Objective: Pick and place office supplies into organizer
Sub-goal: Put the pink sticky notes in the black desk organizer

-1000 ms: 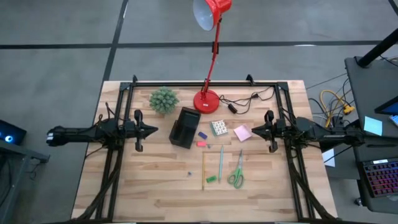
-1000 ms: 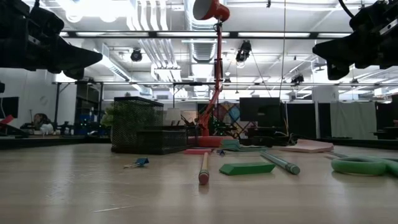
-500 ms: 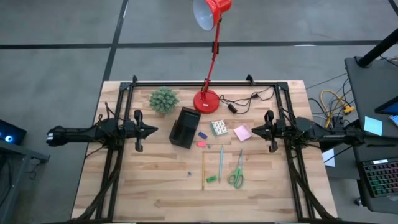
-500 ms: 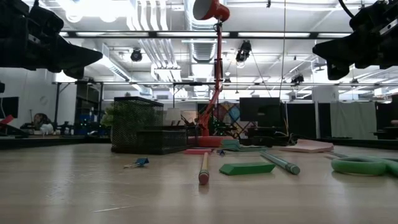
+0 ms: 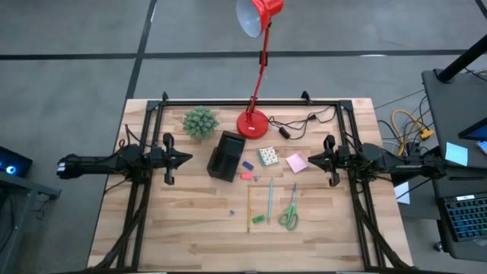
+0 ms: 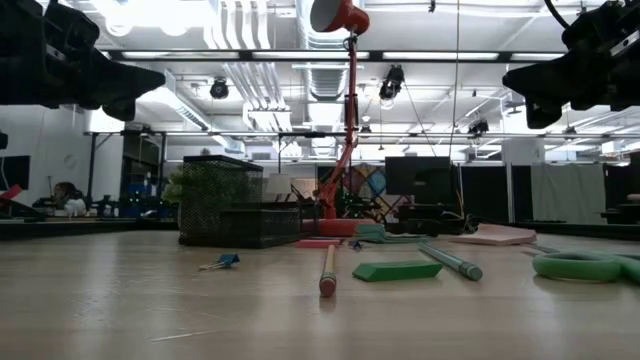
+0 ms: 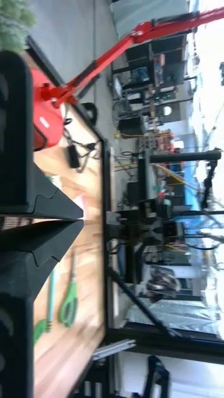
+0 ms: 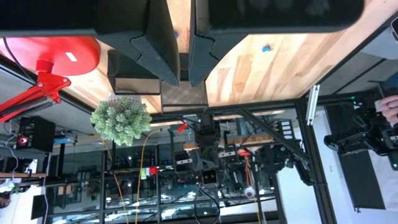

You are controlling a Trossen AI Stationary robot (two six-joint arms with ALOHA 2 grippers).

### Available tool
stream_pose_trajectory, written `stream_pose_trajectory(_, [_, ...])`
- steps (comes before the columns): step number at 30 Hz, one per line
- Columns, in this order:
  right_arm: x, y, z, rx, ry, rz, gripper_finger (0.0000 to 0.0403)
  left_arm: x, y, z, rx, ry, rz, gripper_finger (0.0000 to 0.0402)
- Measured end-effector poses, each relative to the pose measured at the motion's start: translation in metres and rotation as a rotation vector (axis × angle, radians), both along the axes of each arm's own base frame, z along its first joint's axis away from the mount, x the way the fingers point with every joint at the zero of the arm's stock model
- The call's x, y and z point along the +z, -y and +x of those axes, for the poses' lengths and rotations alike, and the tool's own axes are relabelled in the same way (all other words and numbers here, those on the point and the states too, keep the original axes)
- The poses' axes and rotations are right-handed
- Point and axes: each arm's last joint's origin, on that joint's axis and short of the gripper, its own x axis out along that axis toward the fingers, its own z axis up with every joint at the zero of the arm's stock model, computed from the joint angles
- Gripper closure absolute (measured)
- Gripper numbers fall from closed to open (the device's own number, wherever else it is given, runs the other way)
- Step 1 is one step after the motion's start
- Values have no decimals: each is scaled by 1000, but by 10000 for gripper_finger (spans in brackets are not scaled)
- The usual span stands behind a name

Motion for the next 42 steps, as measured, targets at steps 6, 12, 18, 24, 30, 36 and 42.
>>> stream_pose_trajectory(6, [1,0,0,0,6,0,374,7,0,-1,8,63,75,402])
stream_pose_trajectory(12, [0,0,0,-8,2,11,374,10,0,-1,11,92,78,402])
stream_pose_trajectory(18, [0,3,0,-84,8,122,372,10,-1,-1,47,89,74,402])
stream_pose_trajectory(24, [-3,4,2,-114,-14,241,324,10,-3,-1,106,87,68,402])
stream_pose_trajectory(30, [-7,7,5,-244,-23,435,248,10,-3,-1,112,87,67,402])
stream_pose_trajectory(36, [-6,8,7,-270,-30,595,205,10,-3,-1,112,88,67,402])
stream_pose_trajectory(42, [16,8,12,-283,-100,558,186,10,-3,-1,113,90,67,402])
